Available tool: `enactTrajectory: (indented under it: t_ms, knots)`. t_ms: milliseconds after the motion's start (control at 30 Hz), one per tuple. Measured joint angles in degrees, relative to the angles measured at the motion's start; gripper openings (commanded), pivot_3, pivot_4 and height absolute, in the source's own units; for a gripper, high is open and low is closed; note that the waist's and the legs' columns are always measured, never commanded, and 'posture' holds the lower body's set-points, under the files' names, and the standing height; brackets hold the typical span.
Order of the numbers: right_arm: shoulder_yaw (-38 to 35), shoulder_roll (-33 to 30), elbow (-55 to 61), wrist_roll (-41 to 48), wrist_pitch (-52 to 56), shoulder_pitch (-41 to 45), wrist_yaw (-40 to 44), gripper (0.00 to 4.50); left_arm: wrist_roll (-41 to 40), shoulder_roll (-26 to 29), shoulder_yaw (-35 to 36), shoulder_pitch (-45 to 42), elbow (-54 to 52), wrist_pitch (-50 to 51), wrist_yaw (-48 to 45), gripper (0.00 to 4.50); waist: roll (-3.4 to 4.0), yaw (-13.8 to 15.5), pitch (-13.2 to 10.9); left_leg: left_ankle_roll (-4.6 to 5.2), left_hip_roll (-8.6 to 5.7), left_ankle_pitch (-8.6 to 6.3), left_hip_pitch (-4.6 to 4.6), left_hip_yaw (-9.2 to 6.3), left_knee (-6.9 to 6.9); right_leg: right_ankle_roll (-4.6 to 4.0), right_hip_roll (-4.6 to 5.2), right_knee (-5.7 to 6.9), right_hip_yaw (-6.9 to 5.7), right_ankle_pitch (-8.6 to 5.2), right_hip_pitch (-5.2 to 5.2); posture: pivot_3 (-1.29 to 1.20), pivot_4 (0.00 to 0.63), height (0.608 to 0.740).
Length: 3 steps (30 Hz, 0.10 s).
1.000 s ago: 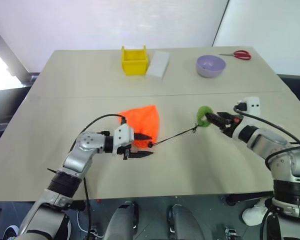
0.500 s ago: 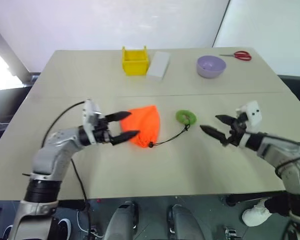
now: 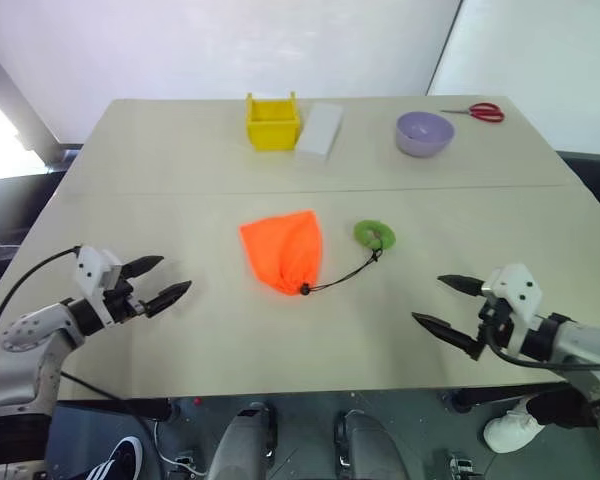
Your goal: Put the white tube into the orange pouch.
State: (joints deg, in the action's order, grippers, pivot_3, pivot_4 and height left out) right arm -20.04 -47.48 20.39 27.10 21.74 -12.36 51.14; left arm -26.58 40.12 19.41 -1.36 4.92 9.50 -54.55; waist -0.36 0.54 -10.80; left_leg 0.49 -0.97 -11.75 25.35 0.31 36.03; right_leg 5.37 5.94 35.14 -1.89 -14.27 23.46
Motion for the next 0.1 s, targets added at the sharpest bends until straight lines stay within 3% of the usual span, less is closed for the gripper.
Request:
enactTrajectory:
  t_ms: [100]
  knots:
    - [-1.0, -0.5, -2.0, 0.1, -0.8, 0.6, 1.5, 4.50, 0.2, 0.0, 0.1, 0.4, 0.7, 0.3, 1.1, 4.45, -0.01, 0.1, 0.0, 0.01, 0.06, 0.01, 0.01, 0.01, -0.10, 0.01, -0.02, 0.03, -0.09, 0.01, 0.11, 0.00, 0.150, 0.740]
